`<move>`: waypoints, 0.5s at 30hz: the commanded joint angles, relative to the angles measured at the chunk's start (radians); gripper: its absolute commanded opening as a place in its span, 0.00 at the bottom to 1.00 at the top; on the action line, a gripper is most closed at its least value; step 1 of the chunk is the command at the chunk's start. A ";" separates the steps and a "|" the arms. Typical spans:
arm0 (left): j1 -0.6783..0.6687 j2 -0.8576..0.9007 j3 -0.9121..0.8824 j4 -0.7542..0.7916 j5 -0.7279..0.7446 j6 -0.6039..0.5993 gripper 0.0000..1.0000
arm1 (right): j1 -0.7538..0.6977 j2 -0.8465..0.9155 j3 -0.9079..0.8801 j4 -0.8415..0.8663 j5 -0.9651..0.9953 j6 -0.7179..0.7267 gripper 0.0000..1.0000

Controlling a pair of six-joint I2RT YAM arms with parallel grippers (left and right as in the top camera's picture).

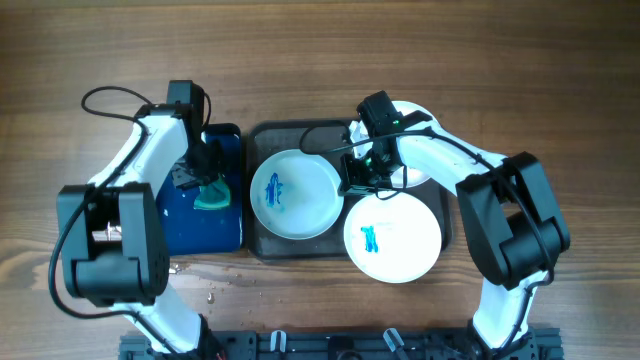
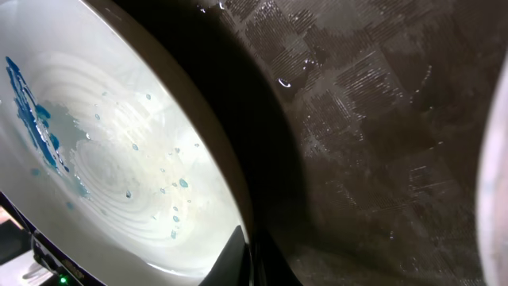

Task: Clean dirty plates on tray and stack at the side
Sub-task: 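Grasp the green sponge with the left gripper and soak it in water, then lift the sponge with the left gripper and carry it onto the plate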

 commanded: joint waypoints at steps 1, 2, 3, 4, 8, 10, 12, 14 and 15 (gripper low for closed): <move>-0.011 -0.179 0.001 -0.041 -0.038 -0.004 0.04 | 0.002 0.017 0.005 -0.005 -0.009 -0.001 0.04; -0.021 -0.239 0.001 -0.058 -0.084 -0.019 0.04 | 0.002 0.017 0.005 -0.005 -0.009 -0.004 0.04; -0.034 -0.294 0.001 -0.071 -0.152 -0.056 0.04 | 0.002 0.017 0.005 -0.005 -0.009 -0.005 0.04; -0.040 -0.314 0.001 -0.074 -0.179 -0.062 0.04 | 0.002 0.017 0.005 -0.005 -0.009 -0.005 0.04; -0.126 -0.386 0.001 -0.074 -0.428 -0.137 0.04 | 0.002 0.017 0.005 -0.005 -0.008 -0.020 0.04; -0.180 -0.384 0.001 -0.070 -0.570 -0.190 0.04 | 0.002 0.017 0.005 -0.005 -0.009 -0.019 0.04; -0.225 -0.384 0.001 -0.067 -0.686 -0.232 0.04 | 0.002 0.017 0.005 -0.005 -0.009 -0.019 0.04; -0.258 -0.384 0.001 -0.064 -0.751 -0.245 0.04 | 0.002 0.017 0.005 -0.005 -0.009 -0.019 0.04; -0.267 -0.384 0.001 -0.065 -0.774 -0.261 0.04 | 0.002 0.017 0.005 -0.005 -0.009 -0.019 0.04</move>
